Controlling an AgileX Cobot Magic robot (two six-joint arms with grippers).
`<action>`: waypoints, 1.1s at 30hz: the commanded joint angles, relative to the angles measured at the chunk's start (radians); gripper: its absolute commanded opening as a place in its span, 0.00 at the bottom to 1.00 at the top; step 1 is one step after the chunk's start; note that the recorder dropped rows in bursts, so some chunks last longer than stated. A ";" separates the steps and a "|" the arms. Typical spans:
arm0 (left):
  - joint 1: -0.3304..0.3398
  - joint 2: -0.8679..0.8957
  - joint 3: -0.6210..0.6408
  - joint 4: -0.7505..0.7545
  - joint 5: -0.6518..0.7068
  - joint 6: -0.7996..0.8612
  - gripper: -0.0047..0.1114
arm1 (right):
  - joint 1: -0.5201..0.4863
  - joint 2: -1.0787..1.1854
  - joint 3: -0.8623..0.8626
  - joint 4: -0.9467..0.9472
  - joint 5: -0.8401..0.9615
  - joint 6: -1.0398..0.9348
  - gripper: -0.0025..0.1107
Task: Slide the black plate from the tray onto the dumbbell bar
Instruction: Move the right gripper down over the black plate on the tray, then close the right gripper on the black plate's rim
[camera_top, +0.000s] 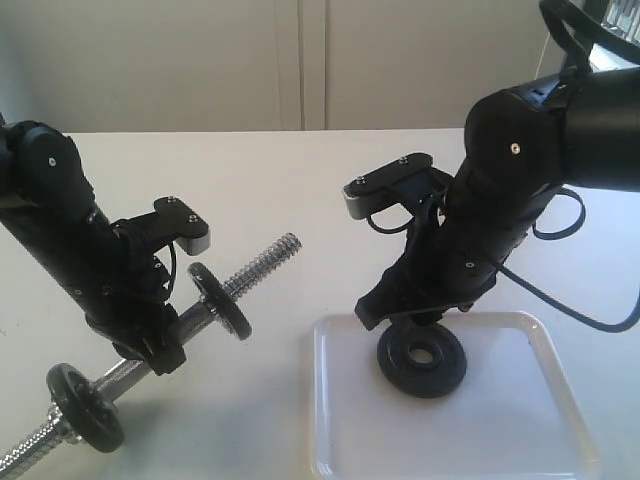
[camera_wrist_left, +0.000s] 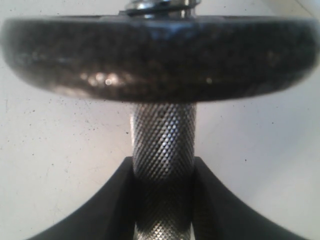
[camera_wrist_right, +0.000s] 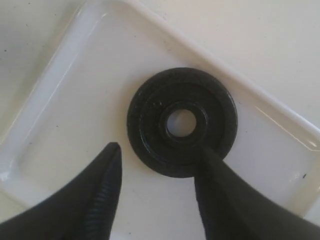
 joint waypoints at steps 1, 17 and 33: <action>-0.001 -0.050 -0.019 -0.057 0.001 0.002 0.04 | 0.004 0.000 -0.008 0.003 -0.014 0.011 0.42; -0.001 -0.050 -0.019 -0.057 0.001 0.002 0.04 | 0.004 0.004 -0.008 -0.028 -0.029 0.190 0.95; -0.001 -0.050 -0.019 -0.057 0.003 0.002 0.04 | -0.033 0.148 -0.008 -0.076 -0.066 0.240 0.95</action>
